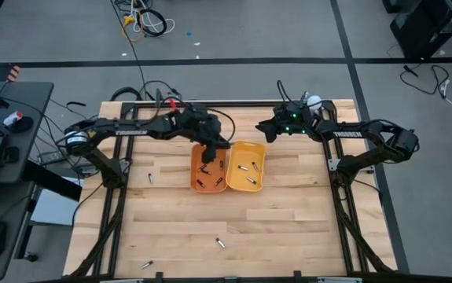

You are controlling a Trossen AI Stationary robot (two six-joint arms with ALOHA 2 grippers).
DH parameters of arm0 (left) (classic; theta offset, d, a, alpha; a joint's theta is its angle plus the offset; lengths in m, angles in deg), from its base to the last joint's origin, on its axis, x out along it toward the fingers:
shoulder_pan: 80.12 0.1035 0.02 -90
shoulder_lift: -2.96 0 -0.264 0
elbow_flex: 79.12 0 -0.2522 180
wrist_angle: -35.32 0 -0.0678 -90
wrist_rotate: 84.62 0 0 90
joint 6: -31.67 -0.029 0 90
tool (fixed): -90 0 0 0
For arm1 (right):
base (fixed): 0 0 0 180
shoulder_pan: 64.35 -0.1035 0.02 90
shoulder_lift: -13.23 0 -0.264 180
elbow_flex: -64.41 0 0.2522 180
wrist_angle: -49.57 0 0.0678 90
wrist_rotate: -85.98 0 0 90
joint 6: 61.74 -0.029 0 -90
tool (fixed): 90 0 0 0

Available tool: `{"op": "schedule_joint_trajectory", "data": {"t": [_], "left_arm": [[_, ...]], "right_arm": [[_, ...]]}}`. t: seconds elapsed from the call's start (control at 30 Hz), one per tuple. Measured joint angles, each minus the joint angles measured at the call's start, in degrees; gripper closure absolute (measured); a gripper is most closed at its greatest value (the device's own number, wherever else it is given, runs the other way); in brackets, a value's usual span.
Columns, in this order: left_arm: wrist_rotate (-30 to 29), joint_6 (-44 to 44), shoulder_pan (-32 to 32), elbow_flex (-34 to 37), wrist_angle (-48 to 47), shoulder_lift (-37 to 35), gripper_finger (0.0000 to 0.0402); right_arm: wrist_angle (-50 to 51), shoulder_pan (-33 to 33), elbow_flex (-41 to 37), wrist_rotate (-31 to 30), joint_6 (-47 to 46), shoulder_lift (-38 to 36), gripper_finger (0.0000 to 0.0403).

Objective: Sort batteries
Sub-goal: Put the silver battery into the yellow bin

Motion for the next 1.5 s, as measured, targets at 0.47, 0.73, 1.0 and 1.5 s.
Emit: {"op": "schedule_joint_trajectory", "data": {"t": [0.47,0.73,1.0,1.5], "left_arm": [[1.5,2.6,-4.0,0.0,11.8,7.9,0.0385],[-6.0,5.7,-5.7,0.0,10.2,10.3,0.033],[-6.5,7.4,-7.3,0.0,5.4,8.0,0.0229],[-47.2,26.3,-15.9,7.9,-36.9,-19.1,0.0216]], "right_arm": [[-2.1,-9.2,0.0,-10.9,-2.6,-5.7,0.0243],[-3.6,-15.1,0.0,-12.9,-2.1,-5.9,0.0244],[-7.9,-23.4,0.0,-22.5,2.8,-5.9,0.0244],[-9.0,-30.1,0.0,-26.1,9.0,-5.4,0.0244]]}}
